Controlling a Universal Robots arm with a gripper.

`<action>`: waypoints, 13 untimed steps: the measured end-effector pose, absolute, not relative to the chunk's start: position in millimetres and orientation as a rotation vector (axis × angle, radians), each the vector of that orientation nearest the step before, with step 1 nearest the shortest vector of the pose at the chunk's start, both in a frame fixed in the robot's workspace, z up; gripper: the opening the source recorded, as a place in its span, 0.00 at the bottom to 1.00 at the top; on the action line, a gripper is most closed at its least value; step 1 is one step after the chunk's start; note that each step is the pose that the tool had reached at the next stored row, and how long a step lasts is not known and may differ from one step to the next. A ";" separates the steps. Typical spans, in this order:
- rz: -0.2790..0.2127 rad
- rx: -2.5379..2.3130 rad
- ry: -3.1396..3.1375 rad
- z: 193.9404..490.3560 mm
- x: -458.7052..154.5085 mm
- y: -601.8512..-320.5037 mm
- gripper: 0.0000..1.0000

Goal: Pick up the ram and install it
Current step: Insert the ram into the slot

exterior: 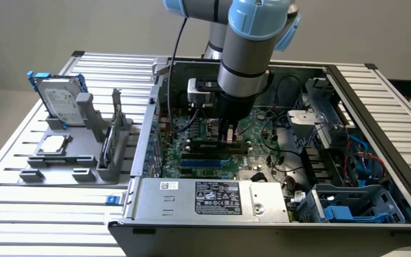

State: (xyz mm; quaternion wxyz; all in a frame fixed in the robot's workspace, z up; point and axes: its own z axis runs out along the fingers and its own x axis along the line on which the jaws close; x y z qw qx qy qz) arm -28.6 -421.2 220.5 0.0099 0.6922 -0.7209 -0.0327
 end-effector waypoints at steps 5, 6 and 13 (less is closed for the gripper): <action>-0.102 2.161 -2.250 220.9 -28.6 -421.0 0.15; -0.102 2.161 -2.251 220.9 -28.6 -421.0 0.15; -0.102 2.161 -2.251 220.0 -28.6 -421.0 0.15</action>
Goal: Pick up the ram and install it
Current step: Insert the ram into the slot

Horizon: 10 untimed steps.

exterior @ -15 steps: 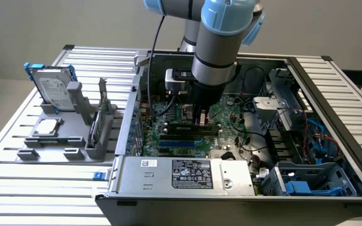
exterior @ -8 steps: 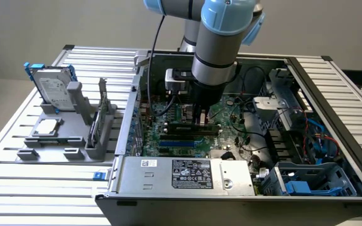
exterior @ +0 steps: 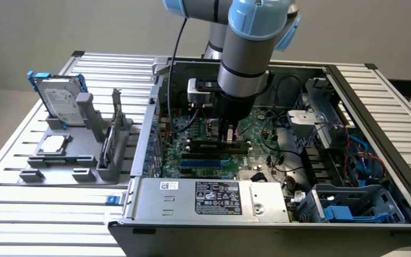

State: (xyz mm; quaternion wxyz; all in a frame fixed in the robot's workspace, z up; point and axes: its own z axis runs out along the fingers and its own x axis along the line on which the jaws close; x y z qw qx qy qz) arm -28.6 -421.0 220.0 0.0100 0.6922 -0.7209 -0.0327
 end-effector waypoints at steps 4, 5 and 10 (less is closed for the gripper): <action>-0.102 2.161 -2.250 219.8 -28.6 -421.0 0.15; -0.102 2.161 -2.250 219.7 -28.6 -421.0 0.15; -0.103 2.160 -2.250 220.1 -28.5 -421.0 0.15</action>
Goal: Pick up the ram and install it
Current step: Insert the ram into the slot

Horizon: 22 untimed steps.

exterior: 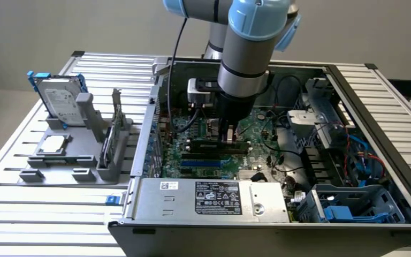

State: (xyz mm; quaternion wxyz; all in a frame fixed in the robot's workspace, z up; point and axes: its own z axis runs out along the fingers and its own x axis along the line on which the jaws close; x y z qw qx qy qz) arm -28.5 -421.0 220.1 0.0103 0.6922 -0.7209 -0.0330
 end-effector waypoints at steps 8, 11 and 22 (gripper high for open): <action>-0.103 2.160 -2.250 220.2 -27.4 -421.0 0.15; -0.104 2.161 -2.251 220.1 -27.4 -420.9 0.15; -0.106 2.162 -2.251 220.1 -29.6 -421.0 0.15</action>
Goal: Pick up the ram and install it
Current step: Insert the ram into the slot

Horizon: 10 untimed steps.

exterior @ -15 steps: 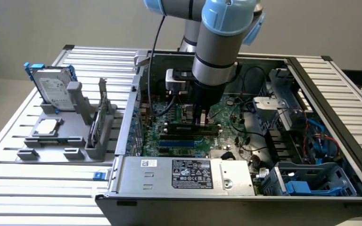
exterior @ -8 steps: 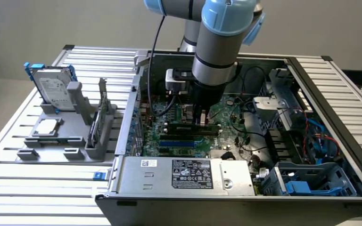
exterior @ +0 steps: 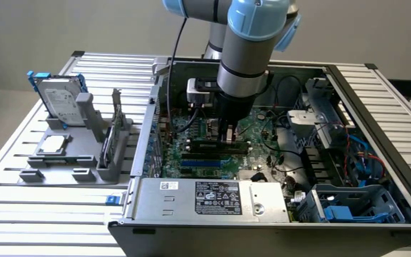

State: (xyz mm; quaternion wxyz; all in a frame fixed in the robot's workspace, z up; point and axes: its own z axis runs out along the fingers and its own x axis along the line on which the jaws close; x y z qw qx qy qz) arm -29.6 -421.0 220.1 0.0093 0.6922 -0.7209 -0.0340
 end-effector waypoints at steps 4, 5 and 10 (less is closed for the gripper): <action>-0.106 2.162 -2.251 220.2 -29.2 -421.0 0.15; -0.106 2.162 -2.251 220.2 -29.0 -421.0 0.15; -0.107 2.162 -2.252 220.4 -27.9 -420.9 0.15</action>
